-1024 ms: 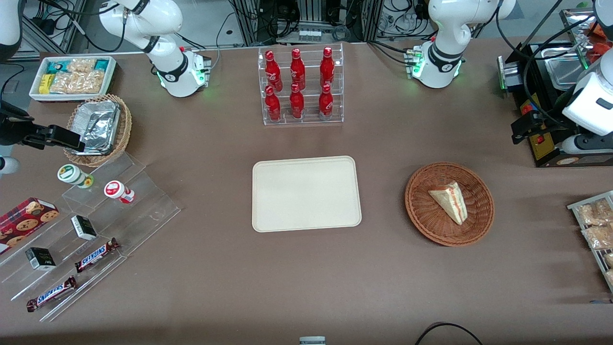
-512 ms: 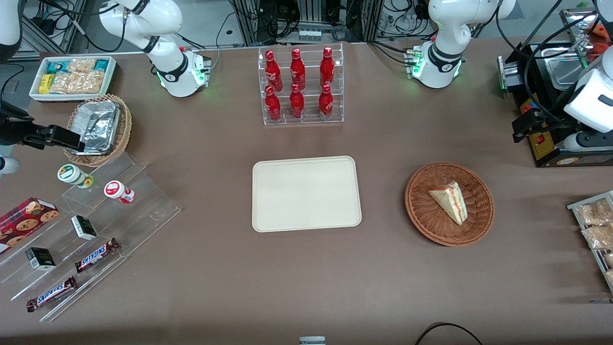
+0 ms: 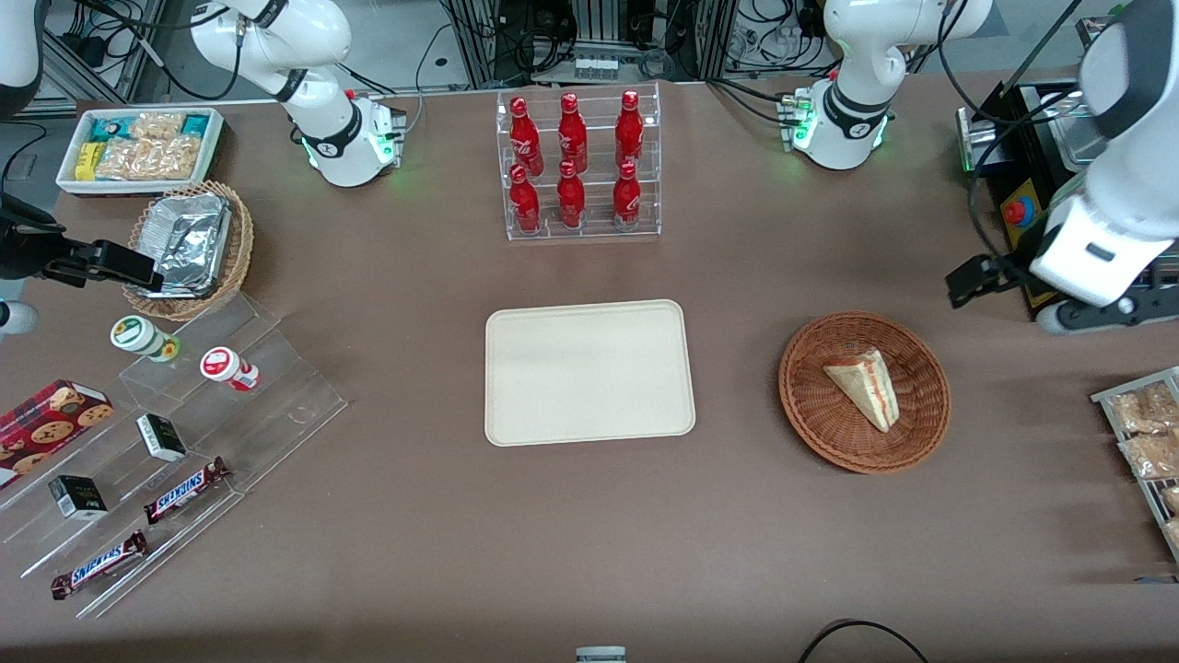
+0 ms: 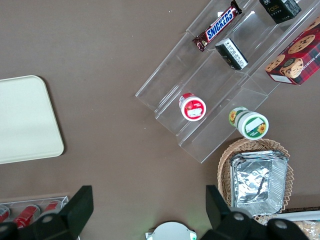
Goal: Place sandwich from basket to tray
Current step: 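Move the left gripper over the wicker basket above the wrapped sandwich, then lower the open left gripper around the sandwich in the basket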
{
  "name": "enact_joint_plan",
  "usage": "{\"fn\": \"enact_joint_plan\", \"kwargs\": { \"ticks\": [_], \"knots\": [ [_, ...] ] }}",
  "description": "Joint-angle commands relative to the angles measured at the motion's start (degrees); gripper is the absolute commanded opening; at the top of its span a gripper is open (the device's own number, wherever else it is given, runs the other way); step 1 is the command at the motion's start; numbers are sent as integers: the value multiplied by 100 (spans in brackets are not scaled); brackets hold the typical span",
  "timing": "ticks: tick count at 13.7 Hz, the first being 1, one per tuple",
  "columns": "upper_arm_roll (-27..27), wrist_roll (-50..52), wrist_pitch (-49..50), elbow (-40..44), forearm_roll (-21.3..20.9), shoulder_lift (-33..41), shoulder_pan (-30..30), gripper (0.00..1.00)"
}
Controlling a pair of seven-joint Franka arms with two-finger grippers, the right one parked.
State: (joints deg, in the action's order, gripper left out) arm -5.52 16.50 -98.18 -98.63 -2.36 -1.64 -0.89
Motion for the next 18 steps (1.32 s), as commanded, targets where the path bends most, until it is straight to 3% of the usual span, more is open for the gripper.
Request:
{"fn": "enact_joint_plan", "kwargs": {
  "ticks": [1,11,18],
  "knots": [
    [-1,651,-761,-795,-19,94,-34,100],
    [-10,2393,-3504,-3082,-19,15,-139,100],
    [-1,2552,-4323,-3277,-19,-608,-148,100]
  ]
}}
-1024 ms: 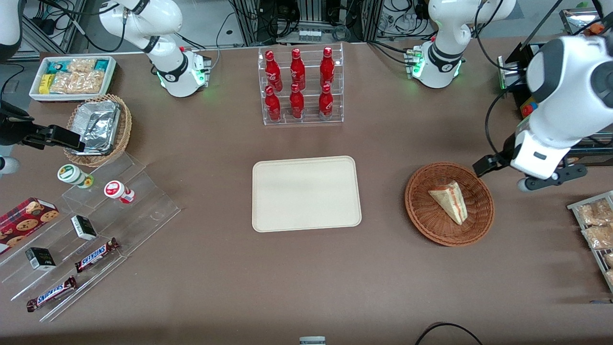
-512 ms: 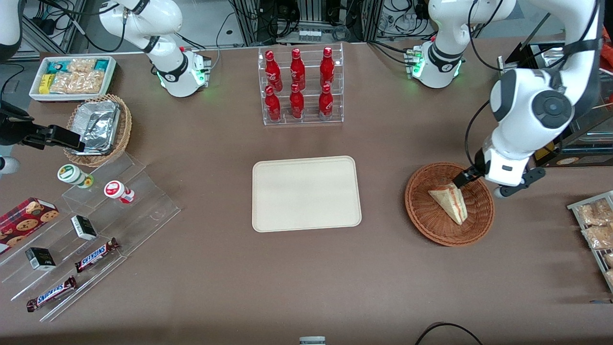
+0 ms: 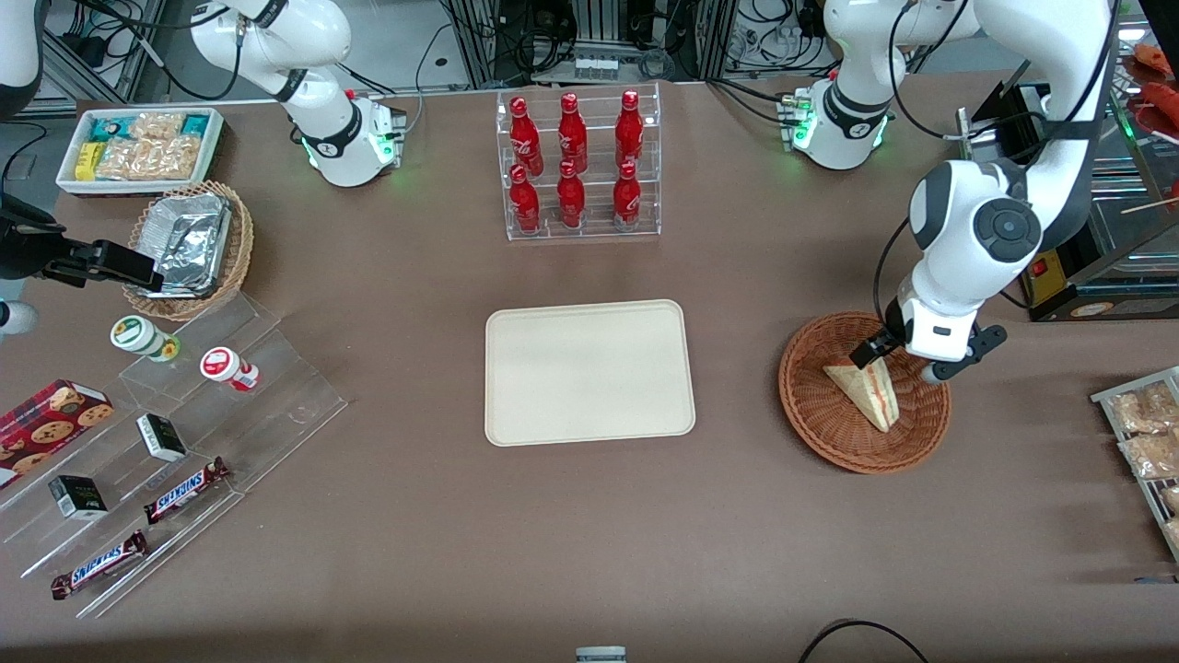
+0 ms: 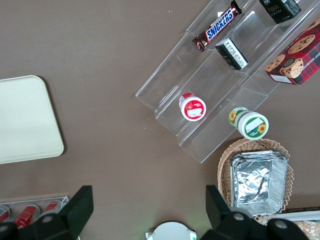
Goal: Place sandwich from basket to tray
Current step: 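Lower the open left gripper around the sandwich in the basket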
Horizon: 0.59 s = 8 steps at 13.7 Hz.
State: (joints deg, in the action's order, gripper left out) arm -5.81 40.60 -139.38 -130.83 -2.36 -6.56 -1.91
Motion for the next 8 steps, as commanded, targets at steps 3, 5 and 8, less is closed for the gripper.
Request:
{"fn": "enact_joint_plan", "kwargs": {
  "ticks": [3,5,8],
  "knots": [
    [36,141,-308,-65,-19,-266,-38,100],
    [36,141,-370,-66,-19,-354,-38,100],
    [36,141,-677,-57,-19,-547,-29,100]
  ]
}}
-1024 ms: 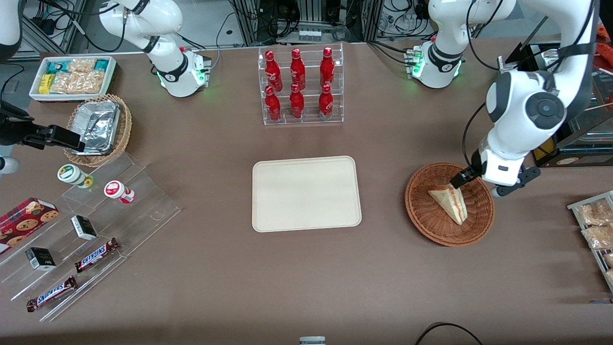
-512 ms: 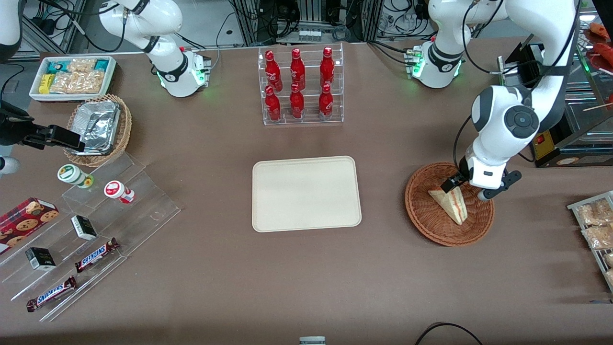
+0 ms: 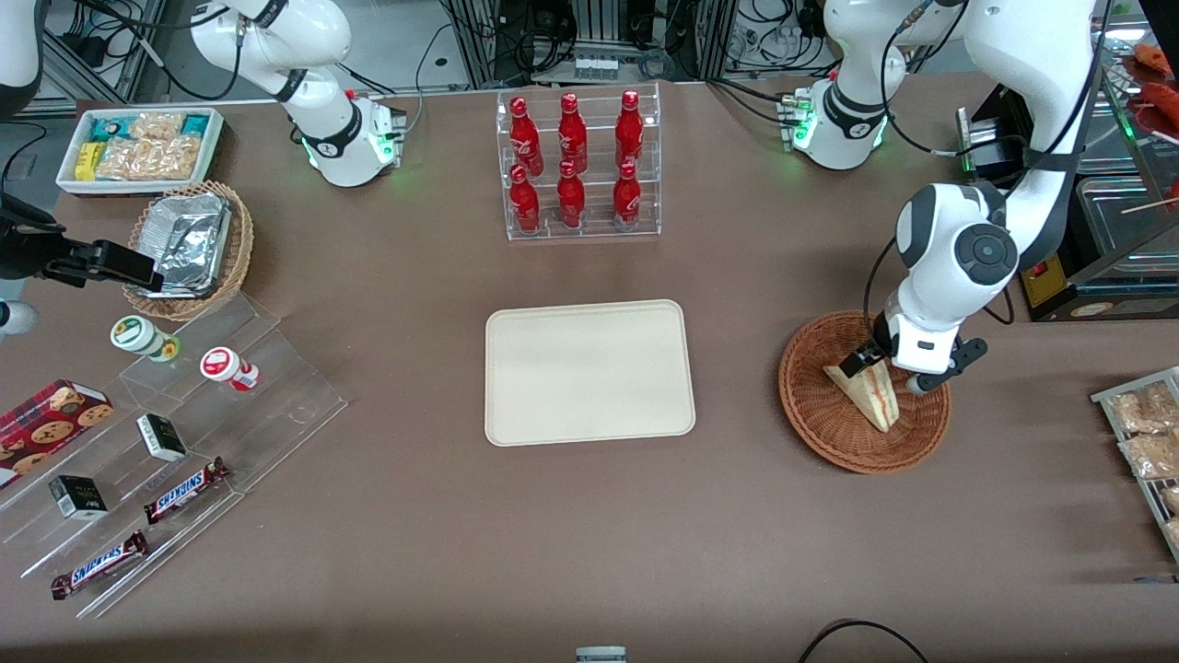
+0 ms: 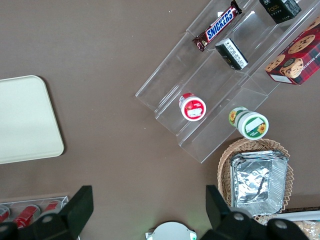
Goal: Place sandwich from basket to tray
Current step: 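Lower the open left gripper around the sandwich in the basket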
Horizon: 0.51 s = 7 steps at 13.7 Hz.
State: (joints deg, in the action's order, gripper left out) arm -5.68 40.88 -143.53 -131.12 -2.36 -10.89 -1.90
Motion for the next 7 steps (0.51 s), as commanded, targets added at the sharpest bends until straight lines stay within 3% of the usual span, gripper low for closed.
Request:
{"fn": "enact_joint_plan", "kwargs": {
  "ticks": [1,3,4,7],
  "knots": [
    [23,114,-316,-27,-19,-167,-29,100],
    [32,114,-395,-18,-19,-238,-29,97],
    [32,114,-439,-18,-19,-264,-29,84],
    [32,96,-439,8,-19,-300,-29,11]
  ]
}}
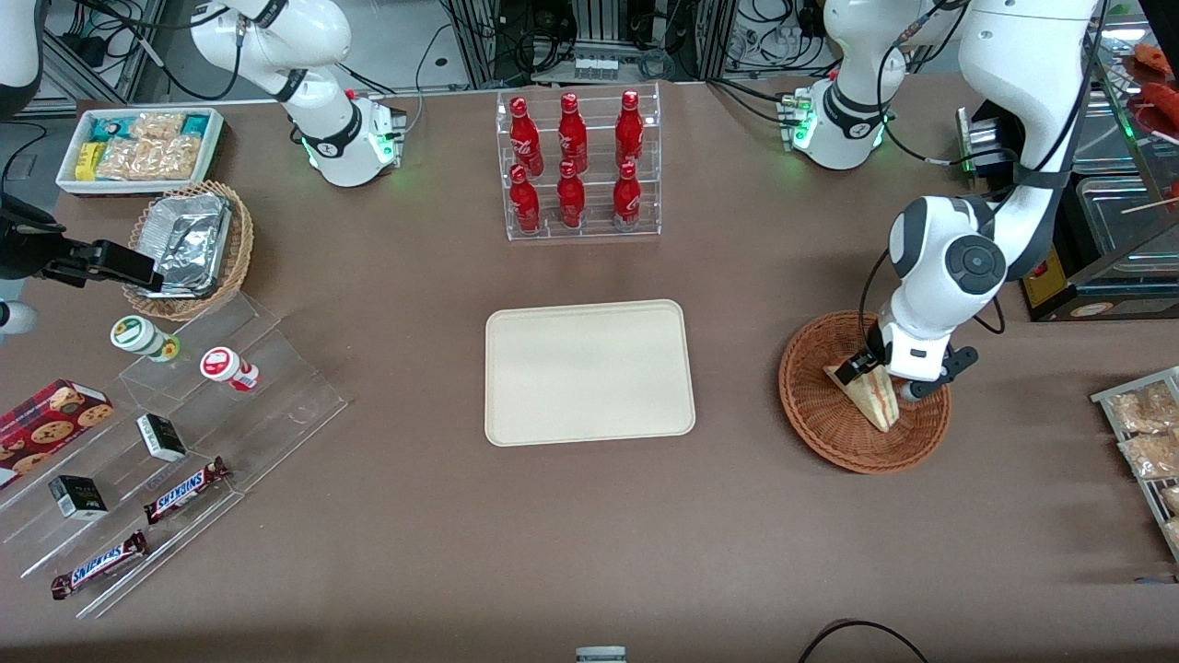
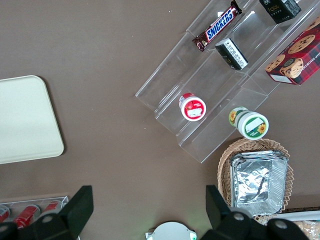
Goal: Place sandwich from basket to tray
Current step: 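Lower the open left gripper around the sandwich in the basket, then close the left gripper on the sandwich and lift it from the basket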
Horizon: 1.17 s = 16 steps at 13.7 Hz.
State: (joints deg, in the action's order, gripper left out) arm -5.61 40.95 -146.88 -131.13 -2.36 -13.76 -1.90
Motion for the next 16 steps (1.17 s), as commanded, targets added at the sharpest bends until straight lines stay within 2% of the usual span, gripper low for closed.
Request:
{"fn": "enact_joint_plan", "kwargs": {
  "ticks": [1,3,8,12,16],
  "knots": [
    [24,80,-86,26,-19,4,-29,0],
    [42,54,45,27,-19,153,-3,0],
    [-10,71,1519,403,-28,1005,-64,0],
    [-221,246,2232,1018,-36,1183,-704,0],
    [-239,756,2735,1747,-36,788,-1811,0]
  ]
}}
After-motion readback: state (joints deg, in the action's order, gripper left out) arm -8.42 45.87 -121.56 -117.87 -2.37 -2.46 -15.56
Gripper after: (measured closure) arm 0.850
